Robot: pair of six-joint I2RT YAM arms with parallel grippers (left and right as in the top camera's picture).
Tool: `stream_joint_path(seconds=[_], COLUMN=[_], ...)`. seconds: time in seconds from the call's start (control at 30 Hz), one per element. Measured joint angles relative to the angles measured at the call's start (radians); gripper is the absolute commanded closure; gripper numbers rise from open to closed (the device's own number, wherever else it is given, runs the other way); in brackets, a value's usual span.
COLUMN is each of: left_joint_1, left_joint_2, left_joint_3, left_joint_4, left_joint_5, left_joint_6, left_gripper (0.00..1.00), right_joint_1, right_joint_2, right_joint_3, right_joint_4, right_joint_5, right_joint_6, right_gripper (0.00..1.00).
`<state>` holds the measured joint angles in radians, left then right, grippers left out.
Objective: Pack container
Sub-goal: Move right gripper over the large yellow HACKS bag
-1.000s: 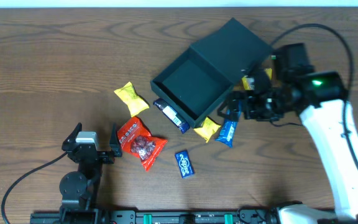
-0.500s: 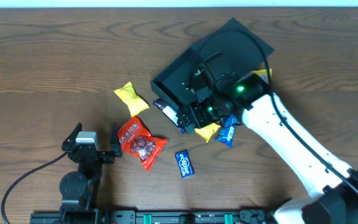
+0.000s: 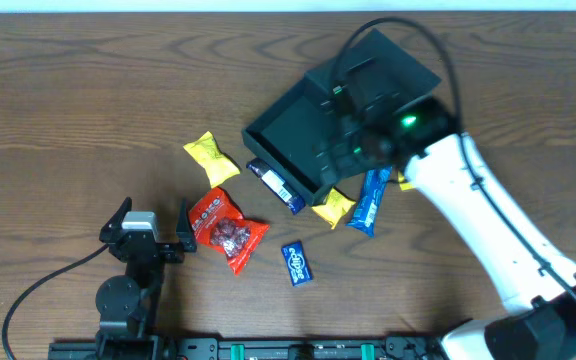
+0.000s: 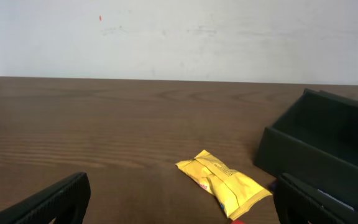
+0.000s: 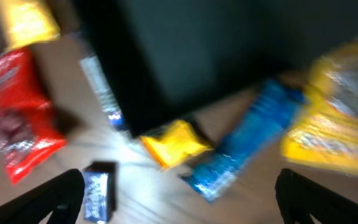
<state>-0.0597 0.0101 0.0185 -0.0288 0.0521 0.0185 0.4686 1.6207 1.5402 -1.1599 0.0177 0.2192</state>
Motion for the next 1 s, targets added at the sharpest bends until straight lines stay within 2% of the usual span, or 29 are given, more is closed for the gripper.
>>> stream_joint_path(seconds=[0.13, 0.33, 0.47, 0.73, 0.93, 1.0], left_joint_1=[0.0, 0.0, 0.0, 0.0, 0.0, 0.0], left_joint_2=[0.0, 0.0, 0.0, 0.0, 0.0, 0.0], left_joint_3=[0.0, 0.0, 0.0, 0.001, 0.001, 0.001], left_joint_4=[0.0, 0.0, 0.0, -0.001, -0.001, -0.001], left_joint_5=[0.0, 0.0, 0.0, 0.0, 0.0, 0.0], left_joint_6=[0.0, 0.0, 0.0, 0.0, 0.0, 0.0], left_gripper=[0.05, 0.05, 0.05, 0.05, 0.05, 0.05], right_joint_1=[-0.189, -0.423, -0.569, -0.776, -0.912, -0.929], right_joint_2=[0.0, 0.0, -0.067, -0.276, -0.327, -0.327], right_joint_3=[0.018, 0.013, -0.165, -0.562, -0.824, -0.883], right_joint_4=[-0.073, -0.125, 0.056, 0.217, 0.526, 0.634], right_joint_5=[0.004, -0.096, -0.245, -0.44, -0.554, -0.577], right_joint_6=[0.152, 0.336, 0.406, 0.451, 0.469, 0.43], right_gripper=[0.01, 0.01, 0.01, 0.01, 0.01, 0.01])
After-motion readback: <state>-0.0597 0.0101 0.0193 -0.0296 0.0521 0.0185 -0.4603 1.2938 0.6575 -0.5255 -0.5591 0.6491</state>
